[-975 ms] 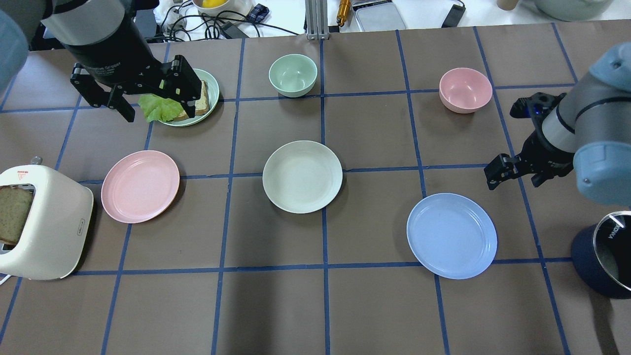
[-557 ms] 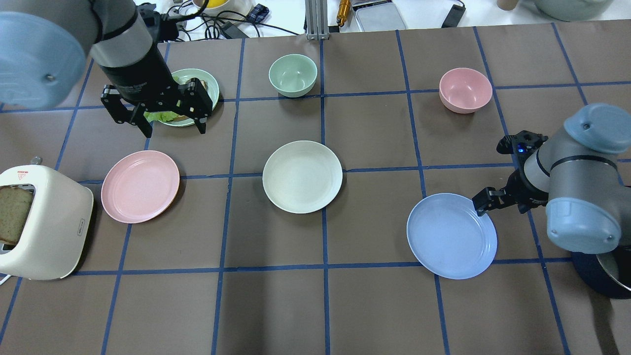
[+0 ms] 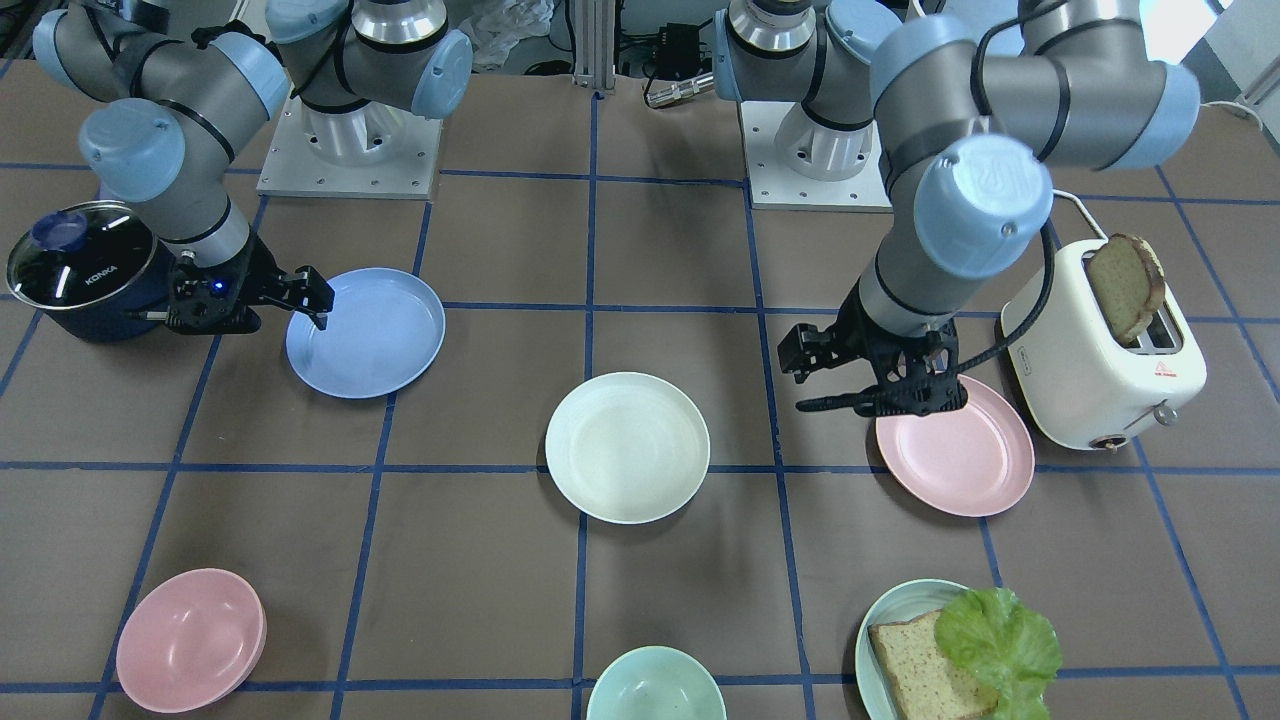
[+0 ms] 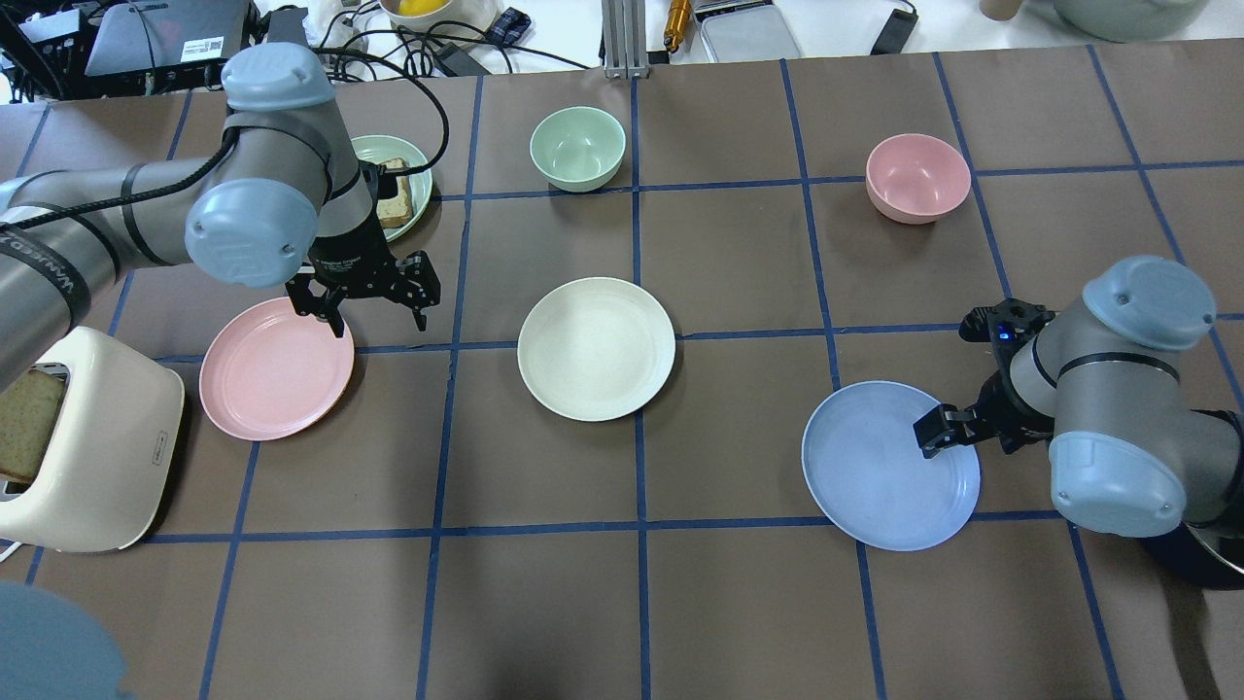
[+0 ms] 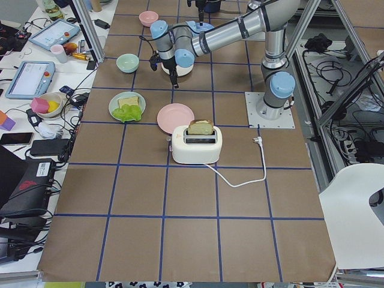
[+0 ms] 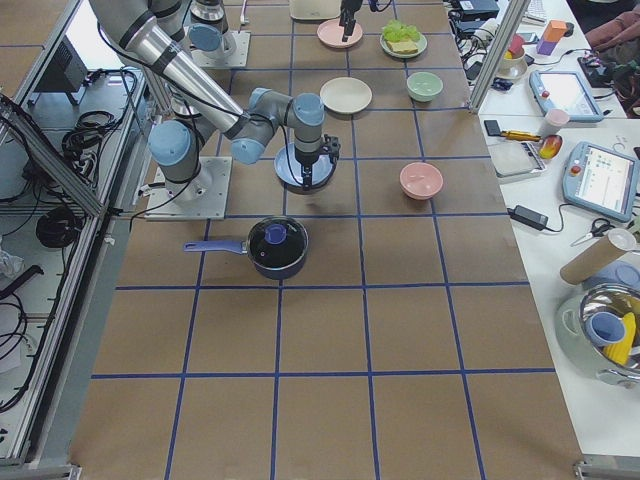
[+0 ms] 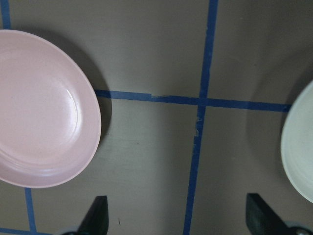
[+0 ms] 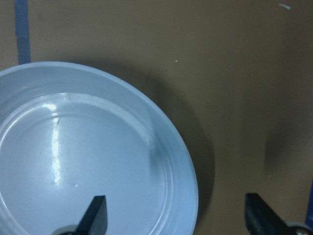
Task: Stack three plates with pink and blue
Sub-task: 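Grasp the pink plate rim with the left gripper while the right grasps the blue plate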
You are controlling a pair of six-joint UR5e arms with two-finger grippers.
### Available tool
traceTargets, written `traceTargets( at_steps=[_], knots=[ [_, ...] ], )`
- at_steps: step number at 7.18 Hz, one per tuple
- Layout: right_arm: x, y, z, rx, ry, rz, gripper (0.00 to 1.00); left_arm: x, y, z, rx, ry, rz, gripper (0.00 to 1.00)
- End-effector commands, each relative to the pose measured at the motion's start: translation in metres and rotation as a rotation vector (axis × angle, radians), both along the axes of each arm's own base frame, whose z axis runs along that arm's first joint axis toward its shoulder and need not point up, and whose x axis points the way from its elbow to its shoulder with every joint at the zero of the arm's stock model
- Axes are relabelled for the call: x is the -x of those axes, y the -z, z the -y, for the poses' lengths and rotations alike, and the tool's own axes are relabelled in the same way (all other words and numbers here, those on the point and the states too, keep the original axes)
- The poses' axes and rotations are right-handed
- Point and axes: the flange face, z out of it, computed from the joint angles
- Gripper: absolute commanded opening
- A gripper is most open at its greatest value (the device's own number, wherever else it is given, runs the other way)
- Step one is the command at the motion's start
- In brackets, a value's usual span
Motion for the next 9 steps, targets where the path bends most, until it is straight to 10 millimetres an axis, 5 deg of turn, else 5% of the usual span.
traceTargets(
  at_steps=[1, 3, 5, 6, 9],
  knots=[
    [0.021, 0.011, -0.001, -0.009, 0.06, 0.032, 1.0, -0.035, 0.042, 0.009, -0.05, 0.022, 0.05, 1.0],
    [0.021, 0.011, -0.001, 0.0, 0.066, 0.051, 0.96, -0.048, 0.055, 0.016, -0.083, 0.004, 0.047, 1.0],
    [0.017, 0.01, 0.002, 0.02, 0.07, 0.101, 0.48, -0.065, 0.066, 0.019, -0.092, -0.018, 0.045, 0.95],
    [0.017, 0.01, 0.002, 0.02, 0.069, 0.1, 0.32, -0.065, 0.066, 0.019, -0.091, -0.019, 0.046, 0.63],
    [0.019, 0.008, 0.003, 0.022, 0.062, 0.088, 0.0, -0.056, 0.066, 0.018, -0.087, -0.008, 0.046, 0.1]
  ],
)
